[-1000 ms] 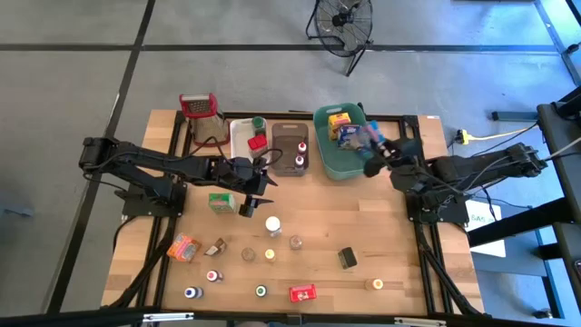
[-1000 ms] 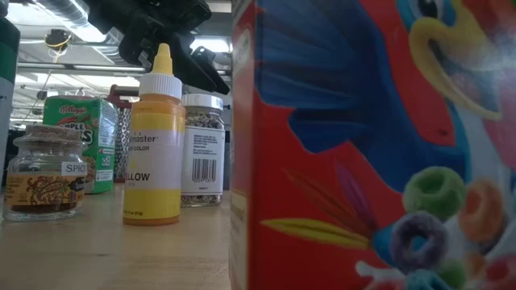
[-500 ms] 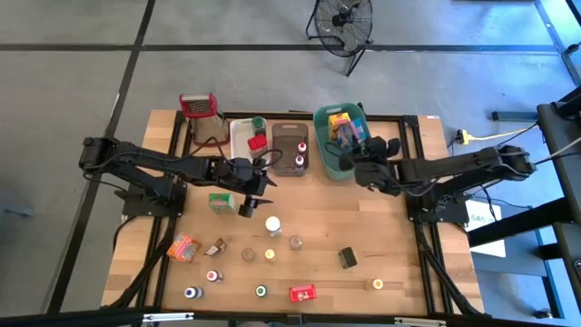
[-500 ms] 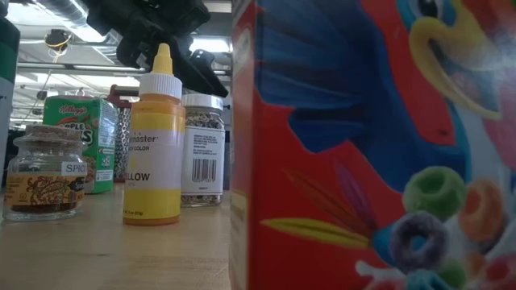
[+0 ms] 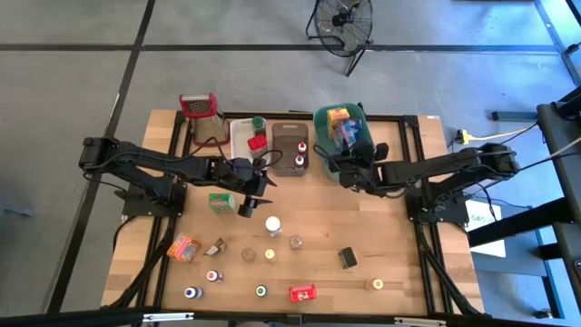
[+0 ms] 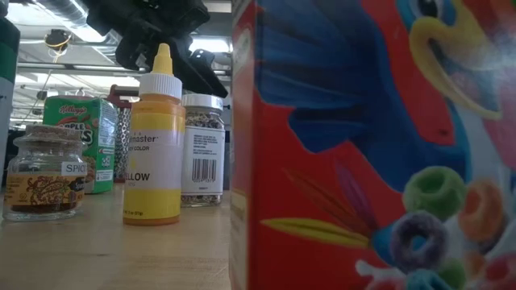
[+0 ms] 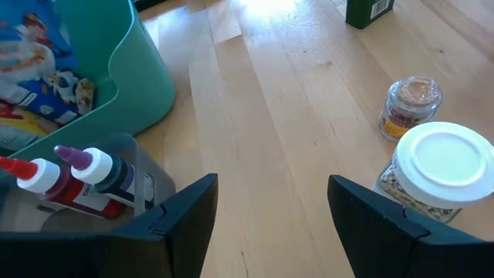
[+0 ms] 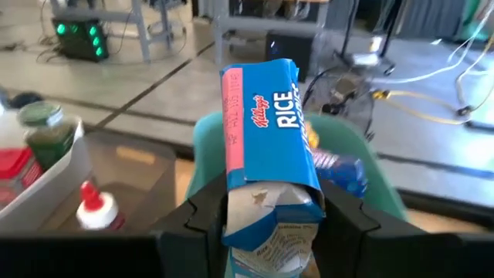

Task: Pick & Place Kitchen Items
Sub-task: Put the blue cereal box into the right green bin

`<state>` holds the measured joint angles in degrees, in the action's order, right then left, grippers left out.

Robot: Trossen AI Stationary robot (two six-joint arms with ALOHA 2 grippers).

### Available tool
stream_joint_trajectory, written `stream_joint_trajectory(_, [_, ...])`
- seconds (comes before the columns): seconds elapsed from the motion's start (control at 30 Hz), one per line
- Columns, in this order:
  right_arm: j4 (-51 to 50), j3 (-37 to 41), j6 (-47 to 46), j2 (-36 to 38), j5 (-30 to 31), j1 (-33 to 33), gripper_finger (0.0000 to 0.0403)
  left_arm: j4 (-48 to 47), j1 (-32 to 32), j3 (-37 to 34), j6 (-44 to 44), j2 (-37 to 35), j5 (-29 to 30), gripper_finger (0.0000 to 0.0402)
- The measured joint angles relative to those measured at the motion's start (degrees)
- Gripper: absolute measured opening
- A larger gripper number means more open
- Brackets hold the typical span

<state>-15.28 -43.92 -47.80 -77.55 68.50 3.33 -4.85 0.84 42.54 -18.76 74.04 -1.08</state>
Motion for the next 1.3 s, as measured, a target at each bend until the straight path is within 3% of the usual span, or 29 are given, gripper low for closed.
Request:
stream_joint_trajectory(0.53, [0.53,0.0,3.87,-1.21,-3.22,0.13,0.0143,-0.12,0.02,-0.04,0.13,0.0,0.0,0.024])
stream_joint_trajectory(0.67, [0.17,0.0,13.25,-1.21,-3.38,0.13,0.0143,-0.12,0.02,-0.04,0.11,0.0,0.0,0.024])
stream_joint_trajectory(0.87, [0.61,0.0,23.03,-1.19,-14.4,0.15,0.0143,-0.12,0.02,-0.04,0.13,0.0,0.0,0.024])
stream_joint_trajectory(1.03, [0.59,0.0,26.88,-1.08,-16.85,0.13,0.0143,-0.12,0.01,-0.04,0.15,0.0,-0.01,0.024])
stream_joint_trajectory(1.17, [-1.11,0.0,32.78,-0.95,-22.13,0.11,0.0143,-0.12,0.02,-0.04,0.13,0.0,0.0,0.024])
stream_joint_trajectory(1.3, [-1.96,0.0,34.29,-0.65,-22.25,-1.13,0.0143,-0.12,0.0,-0.04,0.12,0.0,-0.02,0.024])
